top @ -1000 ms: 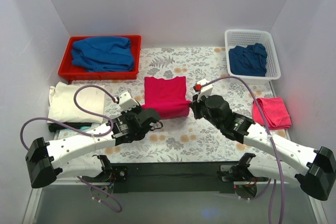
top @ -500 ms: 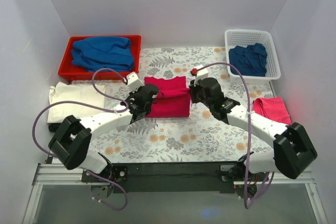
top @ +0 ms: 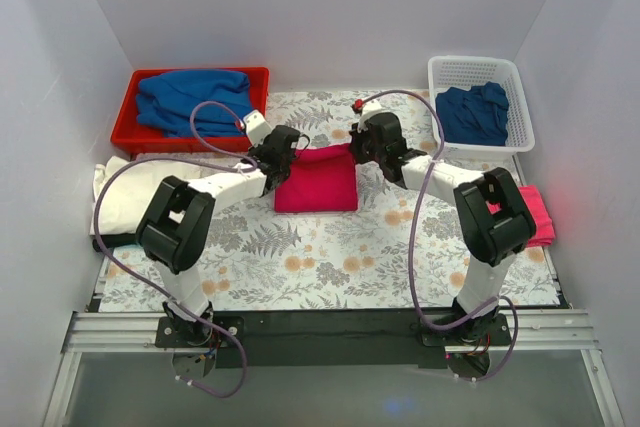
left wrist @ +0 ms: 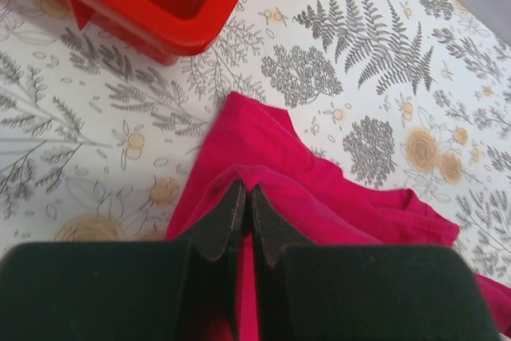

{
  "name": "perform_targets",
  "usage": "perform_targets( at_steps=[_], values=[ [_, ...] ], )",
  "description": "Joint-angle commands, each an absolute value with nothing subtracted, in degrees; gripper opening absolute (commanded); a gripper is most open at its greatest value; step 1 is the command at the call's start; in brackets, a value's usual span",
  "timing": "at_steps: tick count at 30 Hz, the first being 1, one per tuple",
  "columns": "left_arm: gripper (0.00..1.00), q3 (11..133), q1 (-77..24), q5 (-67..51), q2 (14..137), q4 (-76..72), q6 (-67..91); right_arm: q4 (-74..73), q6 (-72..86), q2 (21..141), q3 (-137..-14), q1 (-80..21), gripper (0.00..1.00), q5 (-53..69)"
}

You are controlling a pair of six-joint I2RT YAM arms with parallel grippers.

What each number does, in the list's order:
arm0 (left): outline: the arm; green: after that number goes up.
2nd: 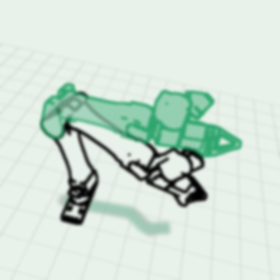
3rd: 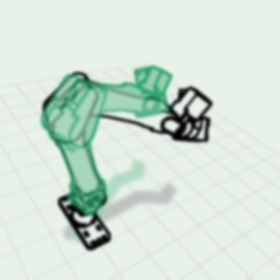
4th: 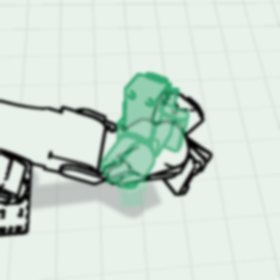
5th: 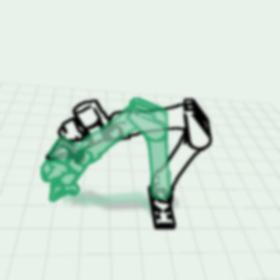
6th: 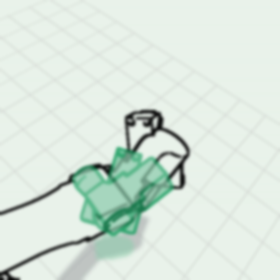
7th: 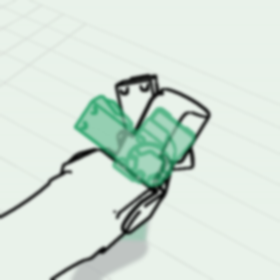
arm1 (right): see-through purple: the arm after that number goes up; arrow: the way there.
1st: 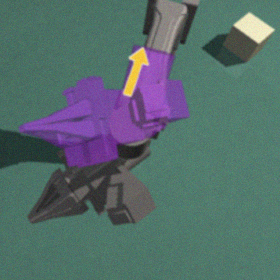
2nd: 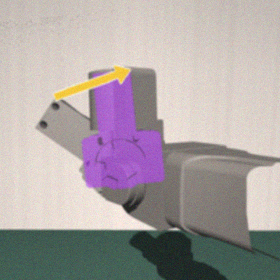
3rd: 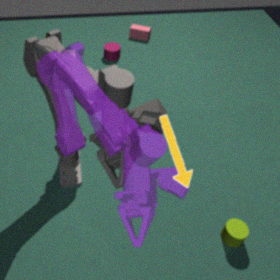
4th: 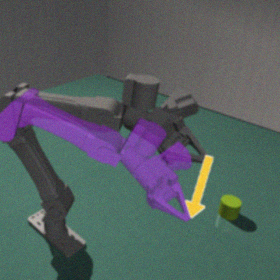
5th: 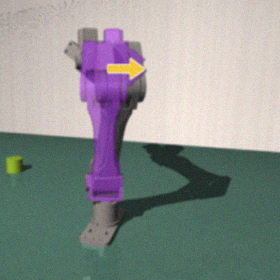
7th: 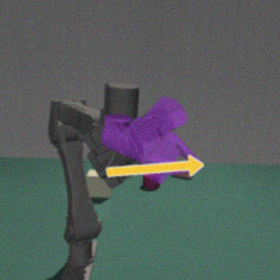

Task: Fold and stack the t-shirts
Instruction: Fold the long partially folded tshirt into a neat square

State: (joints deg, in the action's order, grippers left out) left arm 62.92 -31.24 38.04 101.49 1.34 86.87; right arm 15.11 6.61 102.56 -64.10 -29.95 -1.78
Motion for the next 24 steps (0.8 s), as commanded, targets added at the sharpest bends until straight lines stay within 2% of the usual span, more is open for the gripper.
perform_targets(
  at_steps=[1,2,3,4,6,7,9,10,13,16,20,24],
  values=[
    [0.00,68.54,-29.45,36.74,105.11,0.53,83.59,18.11,6.50,106.86,-69.60,-28.48,0.01,2.54],
    [0.02,69.60,-28.83,36.30,107.38,0.96,83.50,17.67,6.59,107.83,-71.18,-27.87,0.01,3.07],
    [0.11,70.57,-28.57,35.95,108.19,1.66,83.24,17.41,6.68,109.32,-71.89,-27.60,0.01,3.42],
    [0.31,72.14,-27.96,35.95,109.32,1.76,82.71,16.71,6.94,109.77,-73.03,-27.08,0.06,3.25],
    [0.45,73.29,-27.34,35.77,109.51,1.76,82.36,16.26,6.86,110.13,-73.82,-26.46,0.17,3.34],
    [0.51,74.26,-26.90,35.68,109.51,1.67,82.01,16.09,6.94,109.95,-74.09,-26.19,0.29,2.64],
    [0.58,74.97,-26.46,35.60,108.55,0.97,80.69,15.65,7.12,109.08,-75.23,-25.23,0.36,1.59],
    [0.59,75.23,-26.37,35.60,108.20,0.44,79.99,15.04,7.38,108.64,-75.41,-24.96,0.43,0.97],
    [0.65,75.32,-26.46,35.51,106.01,0.35,77.97,13.54,8.17,106.44,-75.77,-23.73,0.47,-2.10],
    [0.66,74.53,-26.37,33.05,104.33,0.35,75.85,12.49,8.79,104.15,-73.75,-23.29,0.51,-3.16],
    [0.67,69.80,-26.37,25.95,100.91,0.35,74.36,11.87,10.19,100.73,-68.49,-23.29,0.52,-2.20],
    [0.67,60.07,-26.19,16.82,96.86,0.35,73.22,11.87,11.34,94.32,-61.71,-23.29,0.52,1.56]
  ],
)
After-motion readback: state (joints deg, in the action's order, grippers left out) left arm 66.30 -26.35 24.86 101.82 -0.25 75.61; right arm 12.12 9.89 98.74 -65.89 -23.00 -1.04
